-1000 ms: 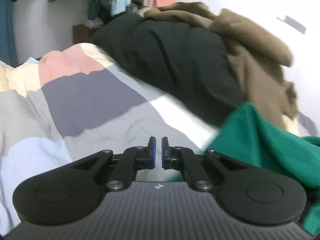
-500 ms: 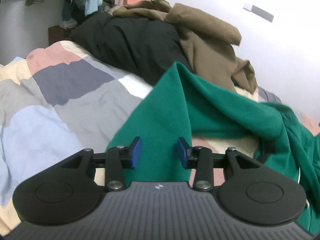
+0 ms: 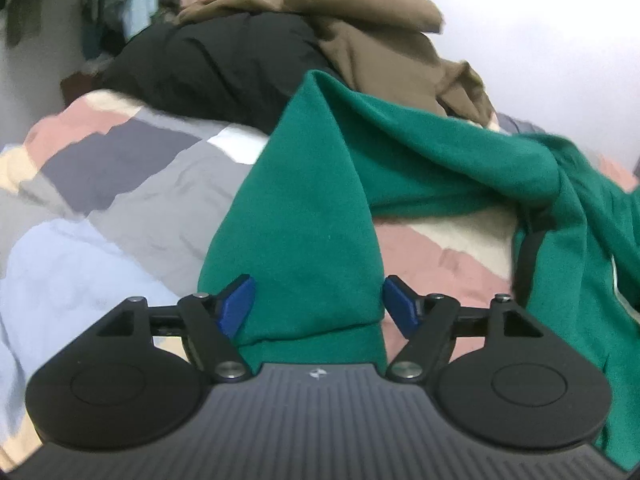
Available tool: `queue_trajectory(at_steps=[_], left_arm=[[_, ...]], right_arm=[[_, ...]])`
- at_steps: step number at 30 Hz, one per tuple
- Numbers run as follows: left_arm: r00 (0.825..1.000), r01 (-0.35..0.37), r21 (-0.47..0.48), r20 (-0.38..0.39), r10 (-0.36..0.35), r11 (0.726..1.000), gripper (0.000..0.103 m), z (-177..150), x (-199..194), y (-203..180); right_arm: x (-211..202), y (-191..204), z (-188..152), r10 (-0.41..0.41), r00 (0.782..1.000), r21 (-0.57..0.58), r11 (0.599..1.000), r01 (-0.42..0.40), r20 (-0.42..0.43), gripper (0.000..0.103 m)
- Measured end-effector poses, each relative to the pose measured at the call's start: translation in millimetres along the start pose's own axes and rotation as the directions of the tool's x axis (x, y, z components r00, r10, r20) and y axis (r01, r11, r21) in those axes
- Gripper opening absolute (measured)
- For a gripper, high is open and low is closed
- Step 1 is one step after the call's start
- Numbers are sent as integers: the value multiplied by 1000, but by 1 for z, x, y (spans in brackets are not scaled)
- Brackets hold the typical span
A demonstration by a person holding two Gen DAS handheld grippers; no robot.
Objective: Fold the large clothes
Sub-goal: 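Grasp a green sleeve with the left tool, then pull the held sleeve outward with the left tool to straighten it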
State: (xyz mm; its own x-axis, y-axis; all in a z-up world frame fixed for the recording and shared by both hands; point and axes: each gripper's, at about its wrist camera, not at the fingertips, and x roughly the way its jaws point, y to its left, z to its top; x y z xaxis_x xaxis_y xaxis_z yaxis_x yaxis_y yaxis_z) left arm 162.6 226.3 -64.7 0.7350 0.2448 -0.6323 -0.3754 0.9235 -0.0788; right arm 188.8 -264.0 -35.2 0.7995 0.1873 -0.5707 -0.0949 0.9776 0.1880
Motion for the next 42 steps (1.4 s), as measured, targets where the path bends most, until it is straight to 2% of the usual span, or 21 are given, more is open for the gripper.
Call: queue_trajectory(at_steps=[1,8,10,13,16,19,21,23,26,30,34,35,37,38,39,42], left_arm=[[1000,0,34,-1,0,999,77,0,2,-2],[999,-49,224,4,49,973,79,-13,19,-21],[997,-73,242,6,73,968,79,-16,25,-27],[988,-150,280,4,156,948,79,-18,37,-39],[977,-206,272,9,211,940,74,-17,44,-46],[959,-277,294,21,283,915,58,-15,49,-51],[950,-304,320,33,310,897,38,-14,50,-51],[939,-336,349,49,341,875,32,-14,50,-49],[905,-418,358,84,417,835,28,-13,45,-37],[835,-547,322,145,531,773,25,-10,35,-3],[792,-610,255,225,568,750,24,-1,16,20],[774,-632,257,255,579,731,24,0,12,20],[719,-693,285,347,602,663,24,0,9,16],[697,-714,296,386,604,635,24,-1,8,14],[693,-717,293,391,605,632,24,0,9,14],[714,-700,319,325,620,639,25,2,24,21]], right_arm=[[0,-2,-1,7,1000,7,1000,-7,4,89],[18,-6,-12,37,997,56,998,-34,-60,89],[23,-4,-13,39,997,60,998,-35,-73,89],[29,-1,-15,40,996,56,998,-35,-84,89],[32,4,-17,39,995,44,998,-35,-92,89],[34,3,-18,39,994,37,999,-36,-102,89],[34,2,-19,38,993,39,999,-34,-109,89],[33,0,-19,35,994,48,998,-30,-105,89],[32,-4,-17,39,994,67,997,-32,-99,89],[31,-4,-17,42,994,73,997,-35,-96,89],[29,-4,-16,35,996,78,997,-29,-82,89],[29,-3,-16,32,996,77,997,-26,-78,89],[28,-4,-16,27,997,80,997,-21,-71,89],[27,-4,-16,25,997,83,996,-19,-69,89],[26,-5,-16,24,997,85,996,-19,-69,89],[24,-7,-16,23,997,92,996,-16,-69,89]])
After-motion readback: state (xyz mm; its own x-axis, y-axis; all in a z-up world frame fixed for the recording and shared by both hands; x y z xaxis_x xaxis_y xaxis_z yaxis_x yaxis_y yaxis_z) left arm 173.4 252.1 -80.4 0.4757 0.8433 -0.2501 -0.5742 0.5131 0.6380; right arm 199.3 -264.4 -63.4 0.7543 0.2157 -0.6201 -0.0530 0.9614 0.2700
